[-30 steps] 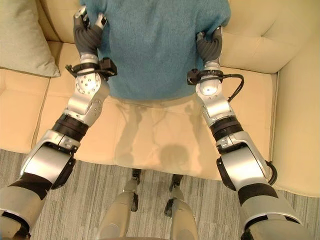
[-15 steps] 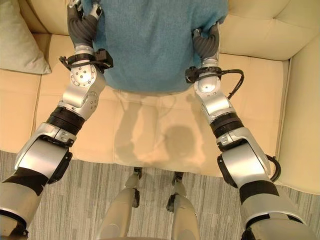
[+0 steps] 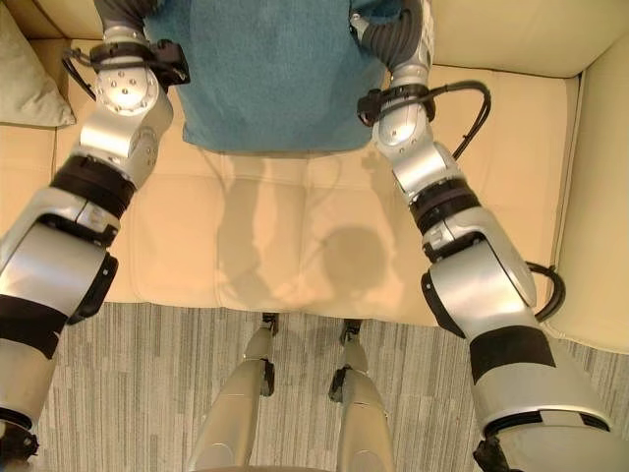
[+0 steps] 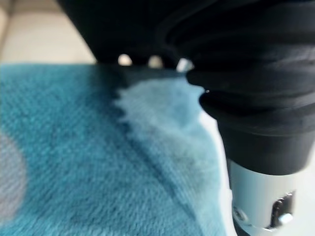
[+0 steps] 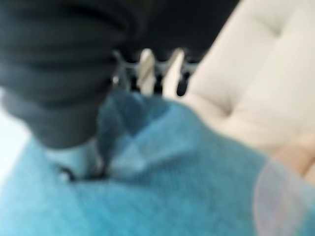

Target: Pick up all the scattered cushions and arrange them neatly on the sofa.

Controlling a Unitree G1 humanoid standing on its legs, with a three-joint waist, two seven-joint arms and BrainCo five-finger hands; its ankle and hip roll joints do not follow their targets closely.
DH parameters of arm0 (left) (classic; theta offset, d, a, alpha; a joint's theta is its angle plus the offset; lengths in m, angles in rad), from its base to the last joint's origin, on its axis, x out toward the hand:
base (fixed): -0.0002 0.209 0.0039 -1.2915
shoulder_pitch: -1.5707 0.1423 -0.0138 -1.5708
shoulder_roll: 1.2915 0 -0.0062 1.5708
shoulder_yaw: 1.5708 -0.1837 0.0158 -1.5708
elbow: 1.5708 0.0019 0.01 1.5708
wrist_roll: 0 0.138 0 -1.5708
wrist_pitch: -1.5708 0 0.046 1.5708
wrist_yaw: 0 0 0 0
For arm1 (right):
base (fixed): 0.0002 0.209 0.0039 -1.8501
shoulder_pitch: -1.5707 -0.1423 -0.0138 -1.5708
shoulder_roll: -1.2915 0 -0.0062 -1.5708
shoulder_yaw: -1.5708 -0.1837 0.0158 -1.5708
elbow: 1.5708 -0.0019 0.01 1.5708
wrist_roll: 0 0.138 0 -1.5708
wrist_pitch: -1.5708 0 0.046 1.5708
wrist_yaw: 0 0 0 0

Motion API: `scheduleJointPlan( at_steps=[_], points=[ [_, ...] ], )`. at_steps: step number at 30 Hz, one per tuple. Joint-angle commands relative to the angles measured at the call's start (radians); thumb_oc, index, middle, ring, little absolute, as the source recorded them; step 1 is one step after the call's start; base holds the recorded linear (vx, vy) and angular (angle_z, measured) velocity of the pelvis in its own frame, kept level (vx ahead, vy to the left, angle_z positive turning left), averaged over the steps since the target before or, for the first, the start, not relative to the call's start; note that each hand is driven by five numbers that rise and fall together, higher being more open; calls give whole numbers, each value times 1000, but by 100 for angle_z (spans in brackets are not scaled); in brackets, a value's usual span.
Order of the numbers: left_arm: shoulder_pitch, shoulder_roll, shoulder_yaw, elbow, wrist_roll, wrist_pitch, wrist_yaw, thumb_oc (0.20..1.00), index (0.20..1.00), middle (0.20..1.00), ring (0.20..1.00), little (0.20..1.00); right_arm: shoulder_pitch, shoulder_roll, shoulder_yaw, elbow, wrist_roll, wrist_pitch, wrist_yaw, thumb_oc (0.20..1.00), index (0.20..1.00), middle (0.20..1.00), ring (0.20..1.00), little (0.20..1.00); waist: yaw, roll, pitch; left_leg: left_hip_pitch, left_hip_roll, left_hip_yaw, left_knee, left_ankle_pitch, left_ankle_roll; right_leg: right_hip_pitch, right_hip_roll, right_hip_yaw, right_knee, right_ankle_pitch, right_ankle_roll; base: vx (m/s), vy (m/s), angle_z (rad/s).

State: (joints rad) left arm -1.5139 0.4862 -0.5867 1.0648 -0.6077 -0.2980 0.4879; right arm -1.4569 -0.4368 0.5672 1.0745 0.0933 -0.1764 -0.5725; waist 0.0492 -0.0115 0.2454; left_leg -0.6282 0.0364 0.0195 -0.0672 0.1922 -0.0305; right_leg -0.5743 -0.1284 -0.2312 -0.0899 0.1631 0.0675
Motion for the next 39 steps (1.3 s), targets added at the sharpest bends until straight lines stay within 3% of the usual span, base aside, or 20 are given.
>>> scheduleJointPlan(
  at_steps=[1,7,15,18,24,27,28,29,31,32,33,35,37,39],
  points=[
    [-163,-34,-36,38,35,-20,10,1000,1000,1000,1000,1000,-129,69,60,59,10,15,-1,1000,1000,1000,1000,1000,13,41,-27,24,15,-70,-20,13,-88,-21,-21,-1,3,51,116,0,0,0],
    [-143,-46,11,57,18,-14,35,1000,1000,1000,1000,1000,-140,66,72,119,52,31,6,1000,1000,1000,1000,1000,16,45,-33,43,14,-71,-20,14,-89,-1,-22,-3,3,46,114,0,0,0],
    [33,197,163,68,-84,-41,13,1000,1000,1000,1000,1000,-85,-145,40,129,88,33,12,1000,1000,1000,1000,1000,14,41,-50,105,12,-64,-20,1,-89,58,-20,-1,3,35,110,6,3,-2],
    [103,243,203,32,-104,-56,8,1000,1000,1000,1000,1000,-47,-206,1,108,101,25,3,1000,1000,1000,1000,1000,13,41,-54,123,11,-63,-20,-4,-87,79,-21,-5,3,28,108,0,1,-1],
    [385,292,327,-256,-69,-101,0,1000,1000,1000,1000,1000,152,-292,-127,-36,115,-7,1,1000,1000,1000,1000,1000,15,40,-55,177,9,-58,-20,-13,-83,134,-23,-16,3,19,100,0,0,1],
    [638,261,433,-458,-5,-103,-12,1000,1000,1000,1000,1000,332,-298,-224,-162,77,-19,8,1000,1000,1000,1000,1000,17,38,-53,217,9,-52,-20,-23,-79,175,-23,-18,3,9,95,13,-4,-1],
    [841,205,502,-593,35,-103,-30,1000,1000,1000,1000,1000,478,-281,-305,-260,49,-28,22,1000,1000,1000,1000,1000,16,38,-50,249,10,-48,-20,-35,-80,210,-22,-20,3,-3,90,28,-6,-5],
    [852,204,505,-602,38,-99,-28,1000,1000,1000,1000,1000,487,-279,-307,-268,46,-24,21,1000,1000,1000,1000,1000,14,37,-54,247,8,-49,-20,-30,-79,208,-23,-21,3,1,90,33,-9,-5],
    [1113,94,570,-750,34,-93,-94,1000,1000,1000,1000,1000,723,-253,-399,-404,17,-49,87,1000,1000,1000,1000,1000,10,36,-61,291,10,-43,-20,-42,-77,255,-24,-25,3,-13,86,41,-4,-2],
    [1119,94,570,-754,34,-92,-94,1000,1000,1000,1000,1000,731,-252,-402,-410,15,-47,87,1000,1000,1000,1000,1000,11,35,-64,293,10,-44,-20,-42,-77,257,-24,-26,3,-14,86,72,-35,1],
    [1230,12,563,-754,34,-78,-163,1000,1000,1000,1000,1000,878,-207,-432,-493,42,-88,171,1000,1000,1000,1000,1000,3,32,-71,321,12,-44,-20,-48,-77,289,-23,-32,3,-23,84,67,-33,4],
    [1285,-4,559,-758,46,-68,-199,1000,1000,1000,1000,1000,954,-183,-452,-522,43,-99,200,1000,1000,1000,1000,1000,2,30,-78,337,12,-44,-20,-51,-77,306,-22,-35,3,-28,84,62,-32,9],
    [1454,-83,570,-674,98,-48,-278,1000,1000,1000,1000,1000,1178,-103,-504,-532,50,-129,287,1000,1000,1000,1000,1000,-5,28,-98,394,15,-44,-20,-61,-76,368,-18,-45,3,-52,81,83,-39,11],
    [1482,-121,572,-629,63,-32,-301,1000,1000,1000,1000,1000,1225,-75,-513,-540,51,-127,300,1000,1000,1000,1000,1000,-7,30,-99,412,15,-44,-20,-64,-75,387,-16,-48,3,-57,81,29,-12,3]
  ],
)
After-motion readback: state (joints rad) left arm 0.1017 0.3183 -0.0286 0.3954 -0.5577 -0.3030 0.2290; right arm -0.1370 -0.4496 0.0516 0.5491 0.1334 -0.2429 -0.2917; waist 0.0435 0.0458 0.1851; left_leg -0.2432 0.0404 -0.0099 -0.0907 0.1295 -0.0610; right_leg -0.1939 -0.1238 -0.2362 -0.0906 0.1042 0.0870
